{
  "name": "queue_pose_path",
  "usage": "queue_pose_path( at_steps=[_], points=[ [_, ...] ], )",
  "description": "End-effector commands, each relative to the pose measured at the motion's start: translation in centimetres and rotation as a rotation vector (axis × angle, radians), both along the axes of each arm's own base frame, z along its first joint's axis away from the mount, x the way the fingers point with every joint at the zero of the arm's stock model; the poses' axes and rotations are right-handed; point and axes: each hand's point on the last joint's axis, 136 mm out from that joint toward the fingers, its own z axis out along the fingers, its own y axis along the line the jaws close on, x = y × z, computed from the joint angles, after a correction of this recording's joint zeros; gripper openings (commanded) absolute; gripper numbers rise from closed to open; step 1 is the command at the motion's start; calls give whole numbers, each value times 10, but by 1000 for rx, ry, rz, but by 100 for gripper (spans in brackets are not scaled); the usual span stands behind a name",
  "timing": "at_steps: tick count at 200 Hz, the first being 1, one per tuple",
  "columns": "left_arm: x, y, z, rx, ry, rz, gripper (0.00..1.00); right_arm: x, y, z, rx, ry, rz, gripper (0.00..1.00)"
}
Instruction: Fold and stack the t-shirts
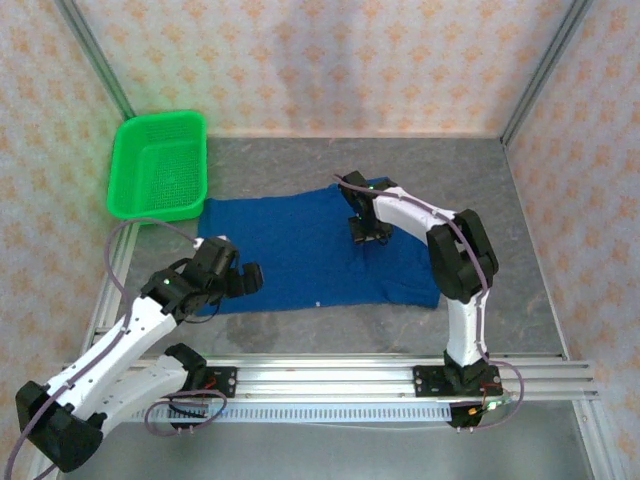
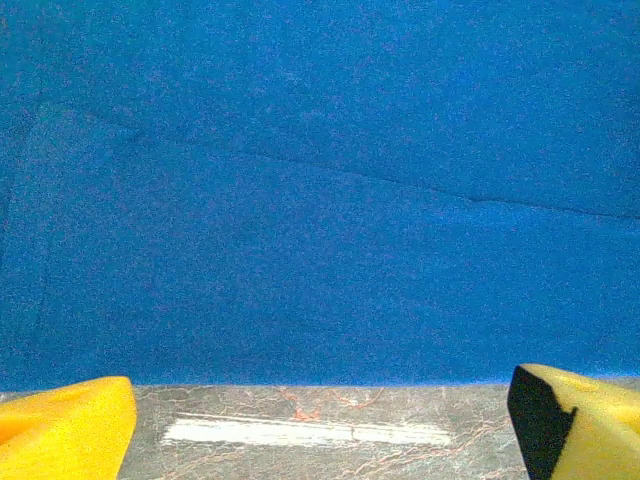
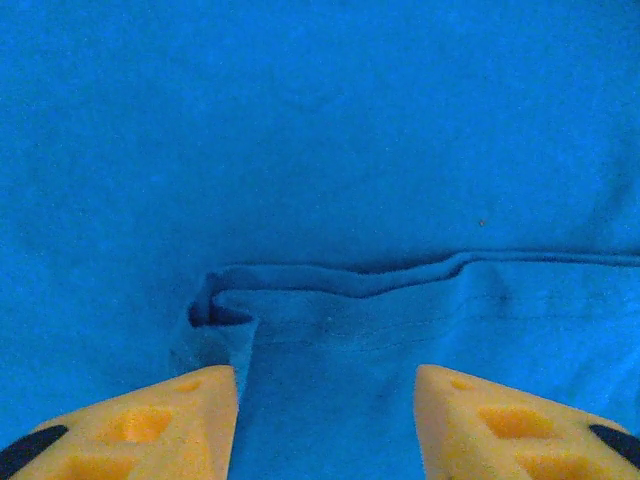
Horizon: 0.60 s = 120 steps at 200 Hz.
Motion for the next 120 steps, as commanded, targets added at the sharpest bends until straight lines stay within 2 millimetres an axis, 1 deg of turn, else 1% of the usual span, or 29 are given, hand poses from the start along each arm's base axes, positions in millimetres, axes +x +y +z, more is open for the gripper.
queue_pose_path(
  at_steps=[1, 10, 20, 27, 31, 34, 52, 53, 60, 62, 73, 87, 120],
  points=[
    [4, 6, -5, 22, -1, 60, 97, 4, 4, 49, 90, -132, -74, 55],
    [5, 9, -8, 31, 6, 78, 97, -5, 1, 59, 115, -137, -88, 56],
    [6, 13, -11, 44, 22, 108, 97, -18, -6, 66, 128, -139, -117, 57],
    [6, 18, -14, 54, 41, 134, 97, -29, -14, 69, 134, -136, -146, 57],
    [6, 20, -16, 56, 52, 148, 97, -37, -19, 65, 137, -122, -169, 58],
    [7, 21, -18, 55, 60, 157, 97, -42, -21, 69, 152, -125, -185, 58],
    [10, 25, -27, 34, 100, 205, 96, -76, -39, 53, 225, -77, -293, 59],
    [11, 25, -28, 33, 103, 206, 96, -76, -39, 55, 234, -81, -299, 59],
    [14, 26, -31, 26, 112, 218, 96, -88, -45, 45, 261, -64, -338, 59],
    [14, 26, -31, 22, 114, 221, 96, -89, -46, 45, 272, -66, -349, 59],
    [20, 27, -36, 23, 132, 231, 96, -104, -57, 29, 294, -44, -409, 60],
    [26, 28, -42, 27, 157, 242, 95, -113, -64, 15, 335, -24, -473, 60],
    [46, 29, -53, 34, 193, 264, 92, -111, -71, -3, 375, -22, -559, 59]
  ],
)
